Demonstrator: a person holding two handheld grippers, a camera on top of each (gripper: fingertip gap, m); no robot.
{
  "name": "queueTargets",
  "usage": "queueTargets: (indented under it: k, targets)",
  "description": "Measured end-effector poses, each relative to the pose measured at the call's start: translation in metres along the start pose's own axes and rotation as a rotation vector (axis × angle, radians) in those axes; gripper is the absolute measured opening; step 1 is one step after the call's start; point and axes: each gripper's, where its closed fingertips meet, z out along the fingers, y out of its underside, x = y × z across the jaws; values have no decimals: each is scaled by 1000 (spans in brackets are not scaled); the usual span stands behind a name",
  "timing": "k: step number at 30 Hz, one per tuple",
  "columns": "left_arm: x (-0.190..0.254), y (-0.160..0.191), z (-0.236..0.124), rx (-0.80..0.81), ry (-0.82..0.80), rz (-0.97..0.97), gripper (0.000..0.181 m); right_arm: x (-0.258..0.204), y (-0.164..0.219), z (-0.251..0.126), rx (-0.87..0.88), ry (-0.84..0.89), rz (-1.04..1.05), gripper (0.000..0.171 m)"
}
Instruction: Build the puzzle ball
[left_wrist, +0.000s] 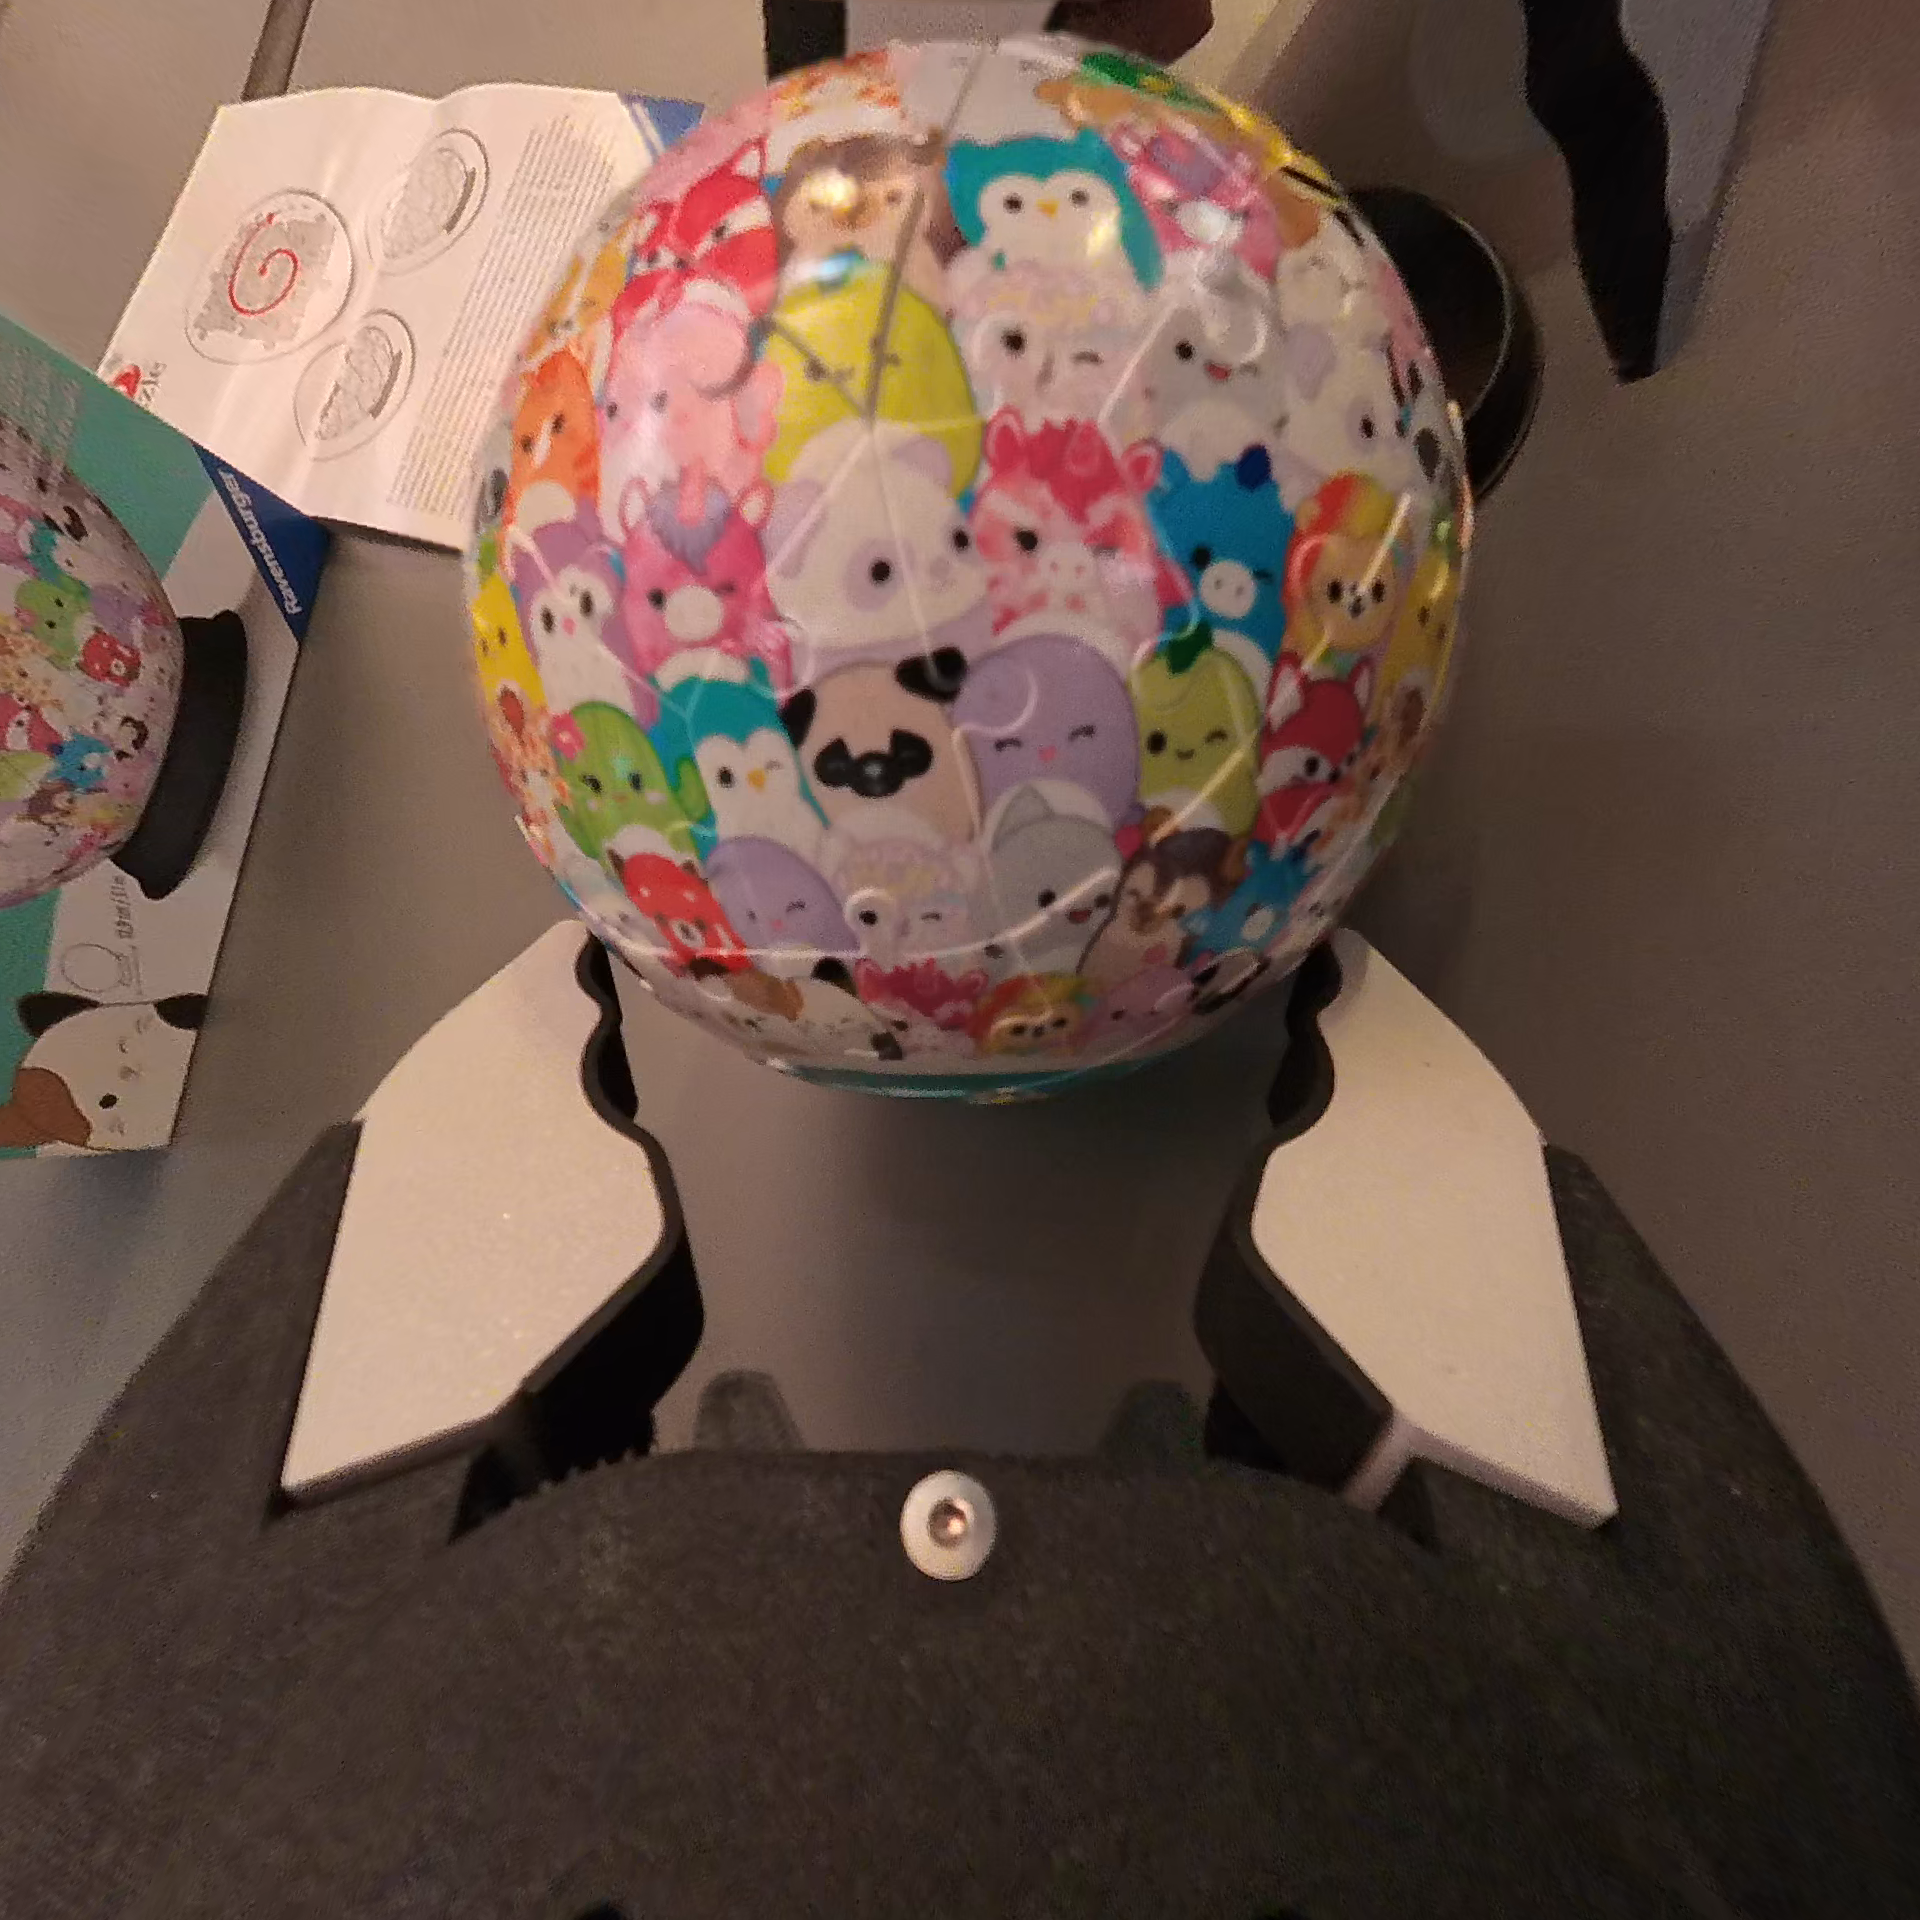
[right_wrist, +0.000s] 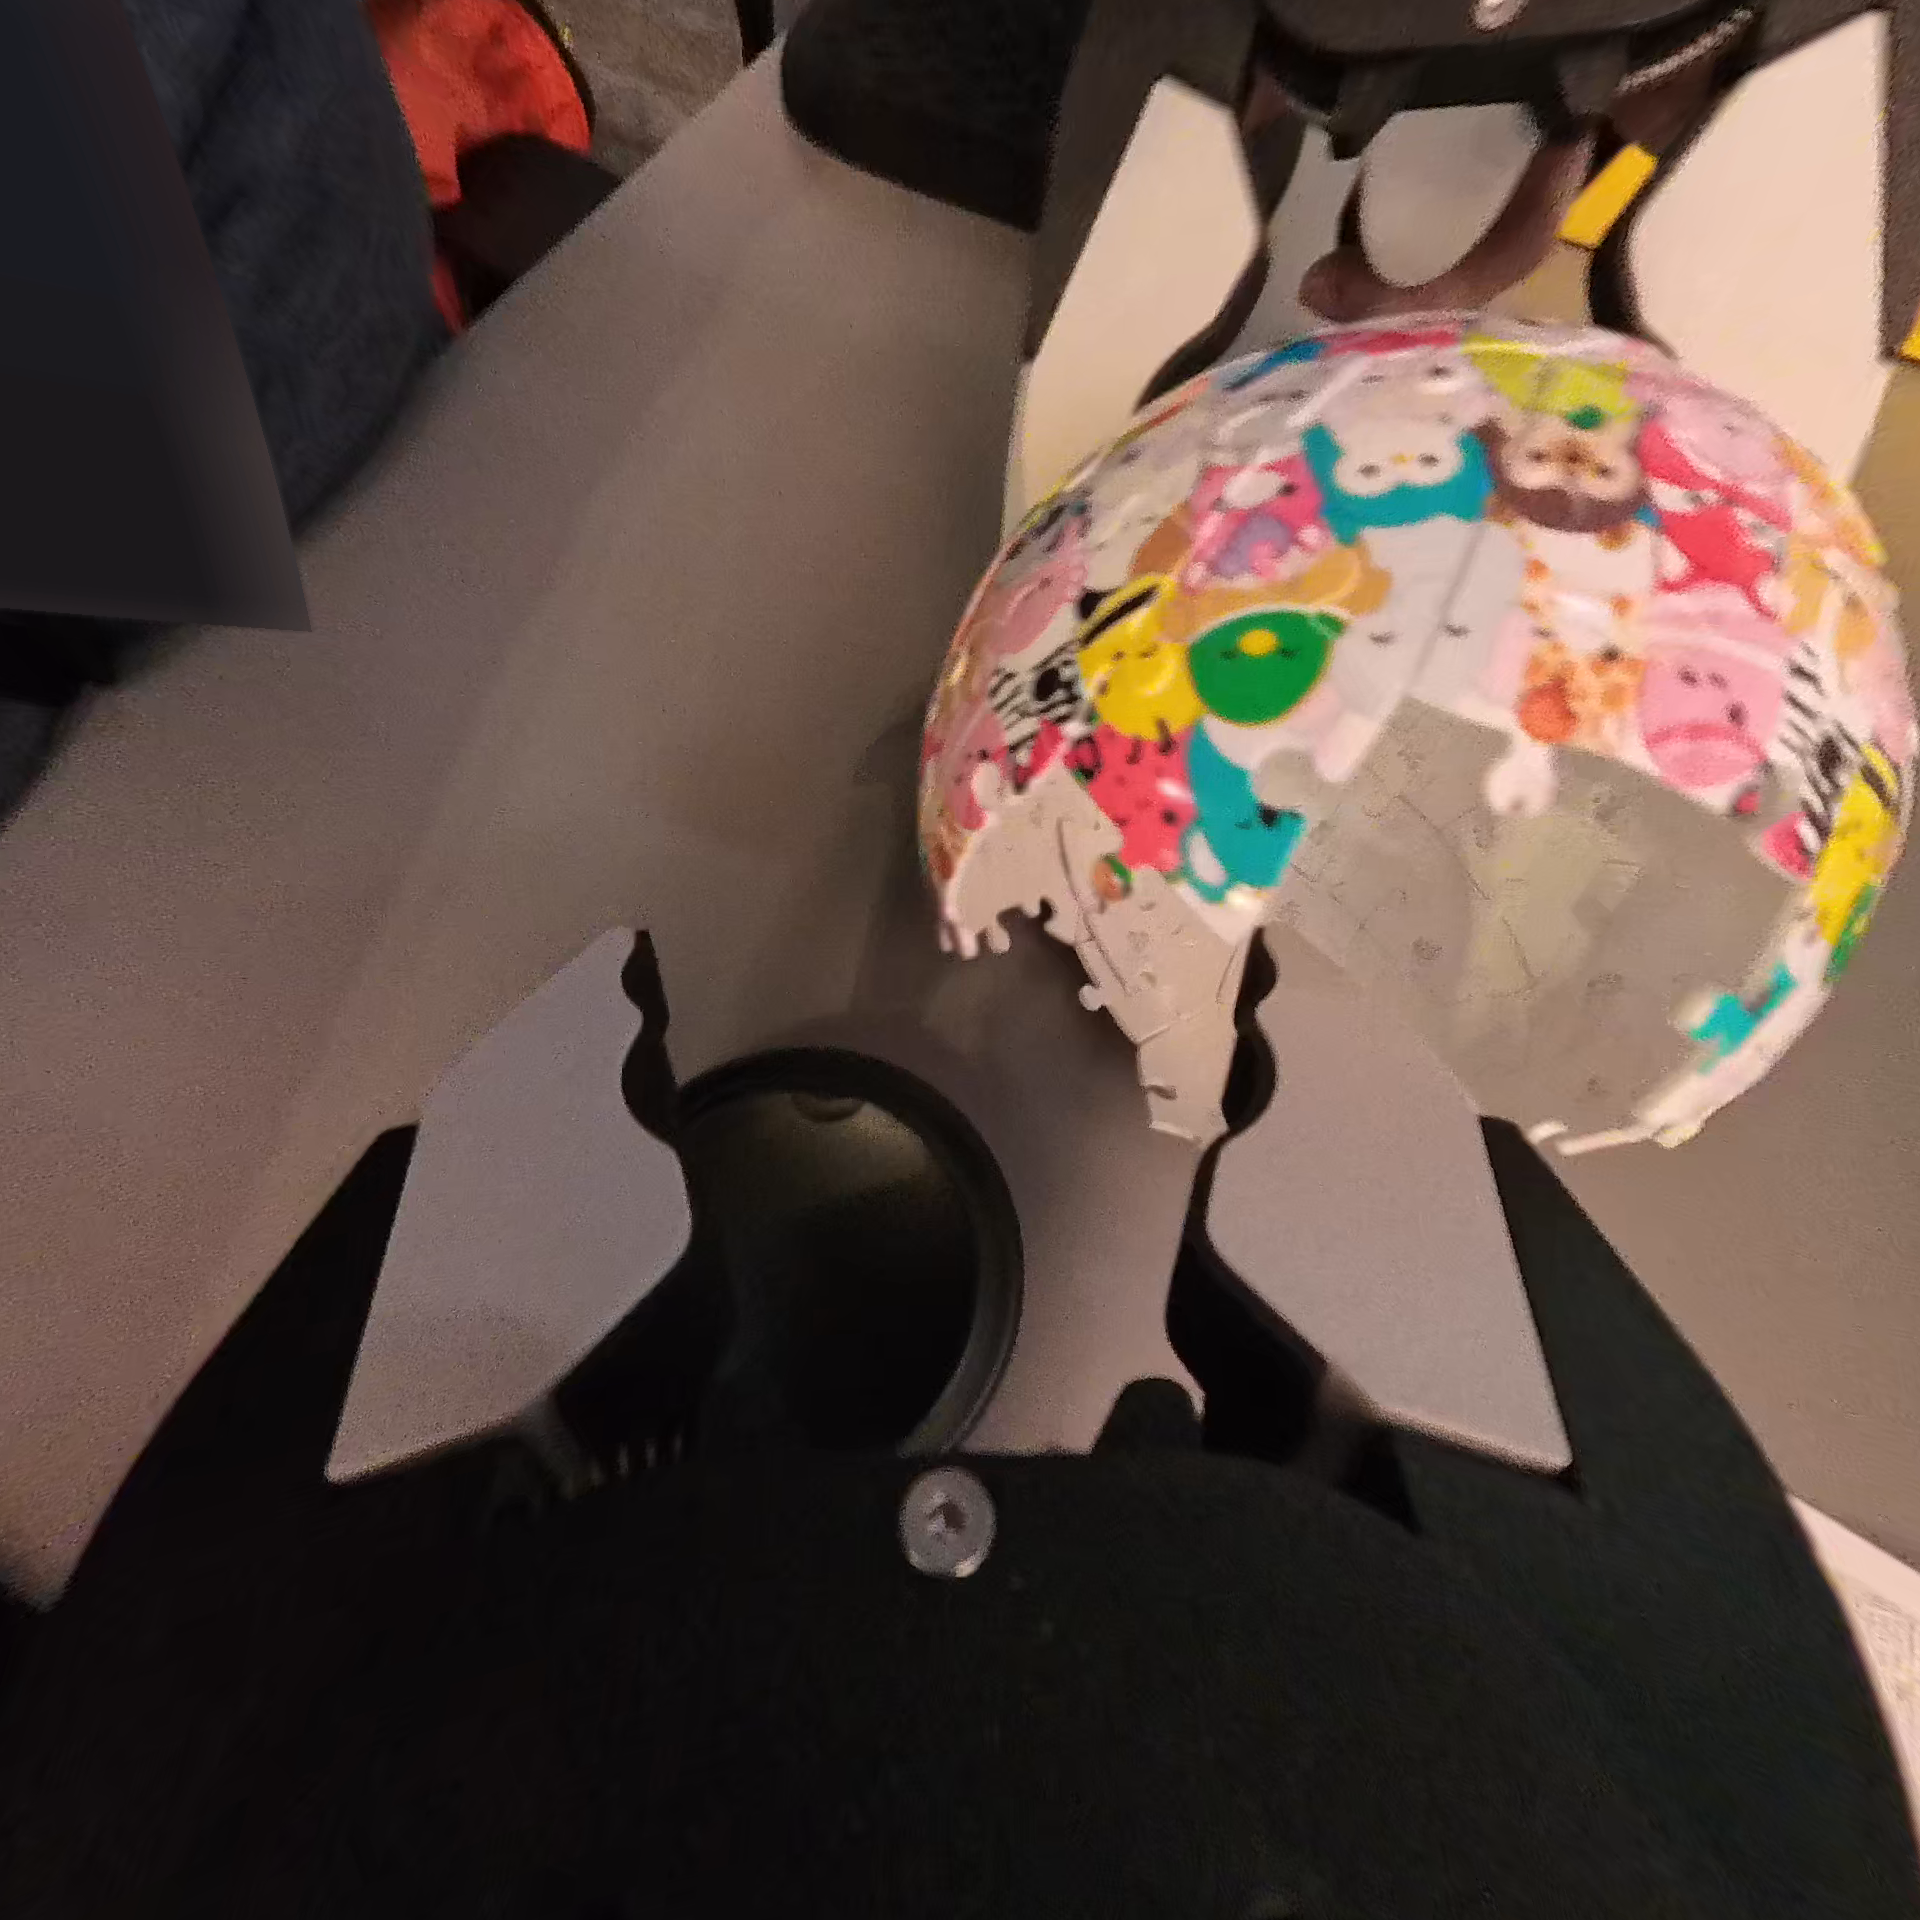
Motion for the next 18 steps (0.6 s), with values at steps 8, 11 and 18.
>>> queueTargets:
  k: [8, 11, 18]
  targets:
    - [-1, -2, 3, -12, 9, 17, 121, -3, 22, 13, -126, 99, -217, 115]
    - [-1, 0, 3, -10, 9, 13, 121, -4, 20, 17, -97, 68, -211, 123]
    - [1, 2, 2, 4, 3, 28, 121, -5, 23, 25, -121, -4, -170, 126]
